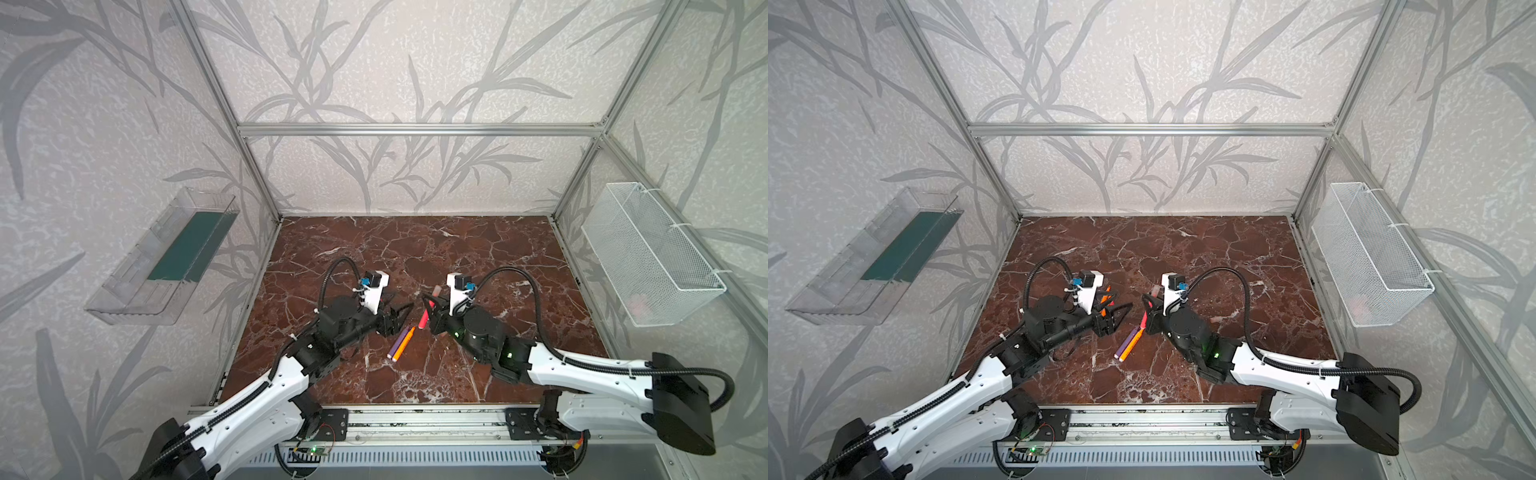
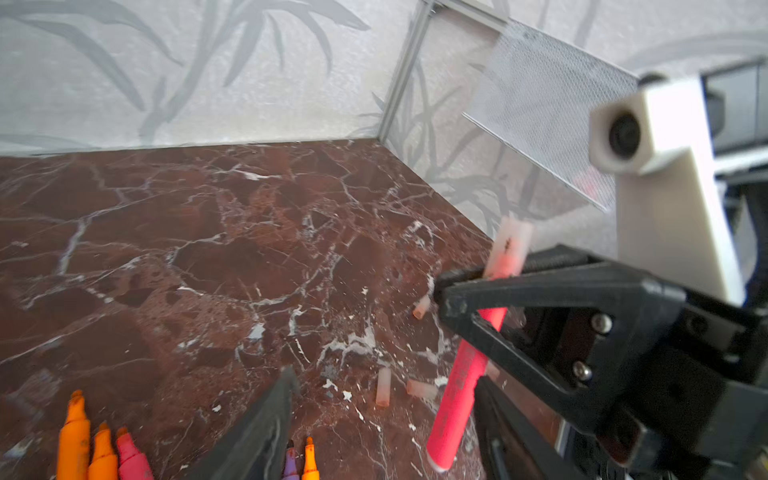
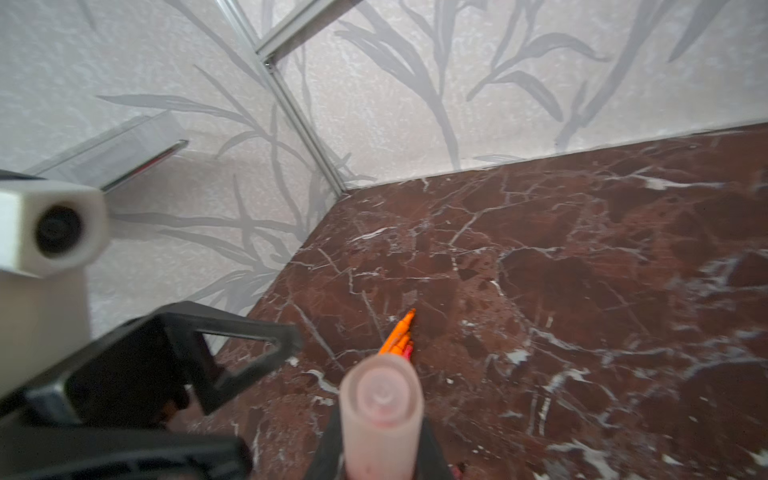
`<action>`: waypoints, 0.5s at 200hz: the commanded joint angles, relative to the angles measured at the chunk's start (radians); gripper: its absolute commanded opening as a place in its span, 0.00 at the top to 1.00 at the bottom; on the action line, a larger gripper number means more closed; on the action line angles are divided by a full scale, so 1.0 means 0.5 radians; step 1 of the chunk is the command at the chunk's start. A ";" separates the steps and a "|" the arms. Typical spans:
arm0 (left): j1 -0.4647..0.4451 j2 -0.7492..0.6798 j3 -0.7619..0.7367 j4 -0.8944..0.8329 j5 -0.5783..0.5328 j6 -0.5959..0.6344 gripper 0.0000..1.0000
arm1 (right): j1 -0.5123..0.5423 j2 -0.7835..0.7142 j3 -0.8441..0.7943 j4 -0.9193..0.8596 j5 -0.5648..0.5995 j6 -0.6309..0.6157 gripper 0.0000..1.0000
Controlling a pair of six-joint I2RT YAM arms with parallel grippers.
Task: Insert the pens into the pen caps
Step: 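Open the right gripper and pull it back from the capped highlighter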
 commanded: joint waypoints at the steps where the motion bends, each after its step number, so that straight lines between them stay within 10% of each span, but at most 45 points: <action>1: -0.003 -0.005 0.131 -0.333 -0.277 -0.202 0.27 | -0.186 -0.076 -0.025 -0.320 0.110 0.074 1.00; 100: -0.002 0.125 0.264 -0.474 -0.351 -0.235 0.29 | -1.085 0.711 0.209 -0.541 -0.618 0.359 0.97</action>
